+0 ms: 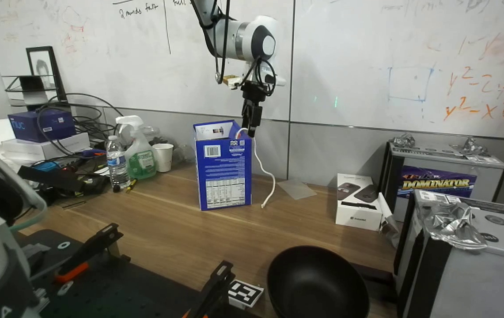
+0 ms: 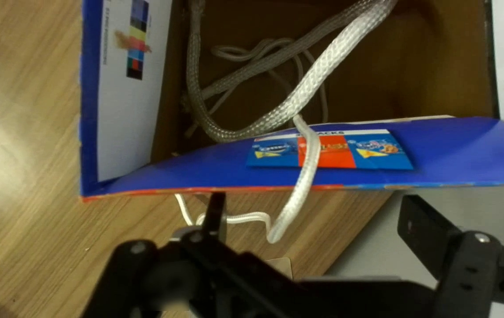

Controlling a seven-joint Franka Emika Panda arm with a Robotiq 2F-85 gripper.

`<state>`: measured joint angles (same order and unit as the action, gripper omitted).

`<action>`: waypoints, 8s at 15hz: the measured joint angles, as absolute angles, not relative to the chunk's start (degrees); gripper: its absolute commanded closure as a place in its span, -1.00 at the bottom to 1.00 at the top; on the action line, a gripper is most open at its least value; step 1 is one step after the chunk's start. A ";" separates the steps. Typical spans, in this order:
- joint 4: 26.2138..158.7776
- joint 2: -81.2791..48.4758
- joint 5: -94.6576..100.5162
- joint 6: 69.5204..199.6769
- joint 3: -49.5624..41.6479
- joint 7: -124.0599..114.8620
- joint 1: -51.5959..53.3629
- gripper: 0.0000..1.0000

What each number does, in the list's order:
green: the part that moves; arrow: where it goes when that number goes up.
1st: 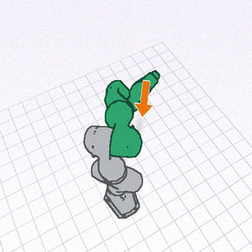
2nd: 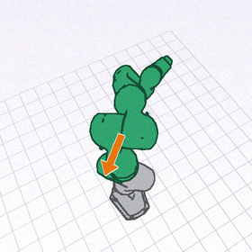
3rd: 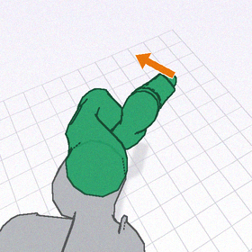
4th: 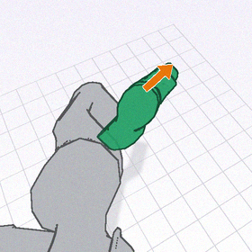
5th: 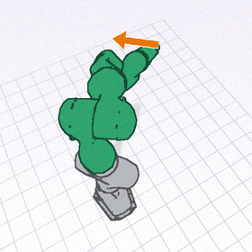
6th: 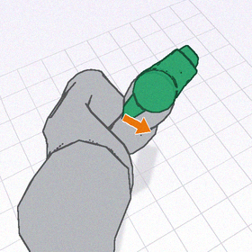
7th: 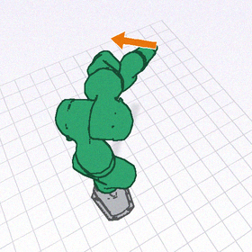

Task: Put the ropes in the box one at a time

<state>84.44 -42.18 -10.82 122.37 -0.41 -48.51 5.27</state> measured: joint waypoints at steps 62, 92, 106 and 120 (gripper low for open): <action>84.50 -43.56 -17.25 124.28 -0.20 -38.69 3.06 1.00; 104.06 -11.10 4.52 132.35 -0.01 -55.90 14.20 0.98; 103.92 -7.73 21.69 130.46 3.73 -69.68 14.41 0.98; 104.52 -6.08 27.17 124.48 7.44 -74.34 14.63 0.98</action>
<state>104.52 -6.08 27.17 124.48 7.44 -74.34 14.63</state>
